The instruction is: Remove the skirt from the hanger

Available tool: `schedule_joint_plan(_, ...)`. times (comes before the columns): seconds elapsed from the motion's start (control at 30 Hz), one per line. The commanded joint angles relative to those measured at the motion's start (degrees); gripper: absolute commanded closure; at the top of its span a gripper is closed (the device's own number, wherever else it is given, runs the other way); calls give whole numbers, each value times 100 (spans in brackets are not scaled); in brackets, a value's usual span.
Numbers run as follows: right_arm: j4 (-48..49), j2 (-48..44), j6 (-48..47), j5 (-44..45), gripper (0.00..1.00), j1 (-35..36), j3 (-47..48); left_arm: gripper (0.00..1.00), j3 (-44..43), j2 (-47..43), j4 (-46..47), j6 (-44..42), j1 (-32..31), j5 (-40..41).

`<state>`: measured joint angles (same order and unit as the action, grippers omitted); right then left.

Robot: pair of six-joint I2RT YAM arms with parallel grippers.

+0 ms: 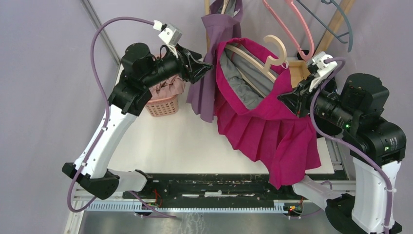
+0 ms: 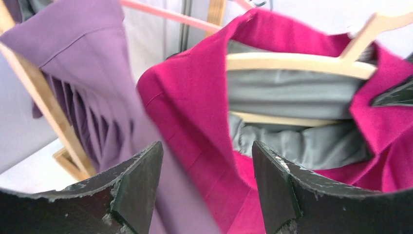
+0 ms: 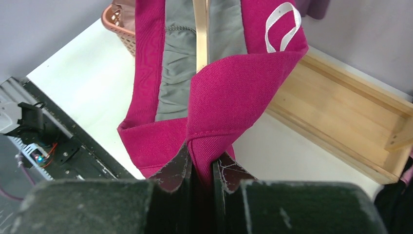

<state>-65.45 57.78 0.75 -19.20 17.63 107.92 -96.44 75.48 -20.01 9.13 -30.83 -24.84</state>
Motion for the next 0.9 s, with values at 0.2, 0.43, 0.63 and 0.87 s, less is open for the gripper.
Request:
schedule_joint_plan(0.2,1043,-57,256,-984,99,35,153,25,438,-485,623,557,22,-285)
schedule_joint_plan(0.43,1206,29,455,-1205,99,39,4,26,719,-358,1085,906,26,-319)
schedule_joint_plan(0.63,1388,49,565,-1304,99,39,-179,26,478,-75,1333,1112,22,-423)
schedule_joint_plan(0.87,1462,49,584,-1299,99,39,-264,93,430,217,1389,1101,19,-533)
